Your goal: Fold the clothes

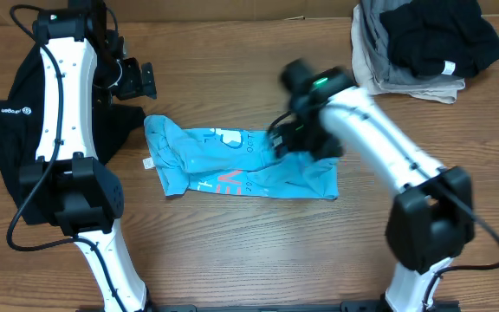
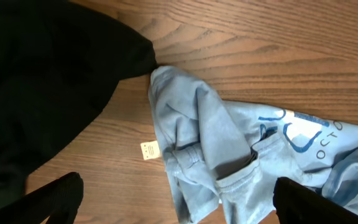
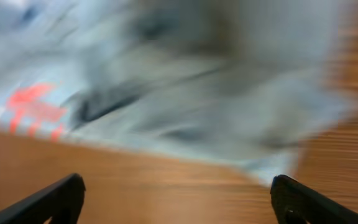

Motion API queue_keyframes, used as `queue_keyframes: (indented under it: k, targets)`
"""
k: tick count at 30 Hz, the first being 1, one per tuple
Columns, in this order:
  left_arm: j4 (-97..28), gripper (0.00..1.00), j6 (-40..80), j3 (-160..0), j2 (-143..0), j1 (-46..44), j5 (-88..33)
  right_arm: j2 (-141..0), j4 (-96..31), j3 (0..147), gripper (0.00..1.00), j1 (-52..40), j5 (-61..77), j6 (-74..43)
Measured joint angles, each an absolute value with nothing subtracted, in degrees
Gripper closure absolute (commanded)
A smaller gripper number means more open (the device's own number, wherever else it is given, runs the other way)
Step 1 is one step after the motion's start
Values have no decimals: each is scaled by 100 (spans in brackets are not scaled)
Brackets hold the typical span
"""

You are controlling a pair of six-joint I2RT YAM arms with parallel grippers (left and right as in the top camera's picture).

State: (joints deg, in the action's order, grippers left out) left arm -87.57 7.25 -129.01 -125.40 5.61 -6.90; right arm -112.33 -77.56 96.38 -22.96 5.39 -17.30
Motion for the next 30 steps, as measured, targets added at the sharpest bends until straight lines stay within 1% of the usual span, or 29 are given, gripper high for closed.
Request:
queue_keyframes:
  k: [2, 4, 6, 7, 9, 14, 17, 19, 22, 25, 27, 29, 30]
  targets:
    - [-8726, 0, 725, -12901, -12540, 561, -690, -11233, -7749, 9638, 10, -1802, 484, -1656]
    - [-8676, 0, 725, -12903, -12540, 561, -690, -11231, -7734, 9638, 13, -1356, 499, -1468]
    - [-8626, 0, 725, -12901, -12540, 561, -690, -11229, -7697, 9627, 14, -1105, 517, -1319]
    - [-8586, 0, 725, -12901, -12540, 561, -687, -11218, -7644, 9590, 17, -1009, 543, -1232]
    - [-8530, 0, 725, -12901, -12540, 561, -687, -11170, -7509, 9435, 20, -902, 657, -1017]
    - [-8431, 1, 725, -12901, -12540, 561, -685, -11104, -6816, 8746, 20, -910, 917, -676]
    - [-8414, 1, 725, -12903, -12540, 561, -685, -11104, -6440, 8388, 25, -915, 1052, -580]
    - [-8416, 1, 725, -12901, -12540, 561, -687, -11104, -6195, 8215, 34, -915, 1146, -519]
    - [-8425, 1, 725, -12901, -12540, 561, -685, -11104, -5946, 8047, 51, -915, 1347, -412]
    - [-8464, 1, 725, -12901, -12540, 561, -687, -11104, -5798, 7959, 59, -915, 1518, -351]
    - [-8477, 1, 725, -12901, -12540, 561, -685, -11104, -5756, 7931, 65, -915, 1603, -318]
    - [-8503, 1, 725, -12901, -12540, 561, -685, -11104, -5749, 7909, 76, -915, 1653, -281]
    - [-8519, 1, 725, -12901, -12540, 561, -685, -11104, -5754, 7905, 85, -915, 1669, -274]
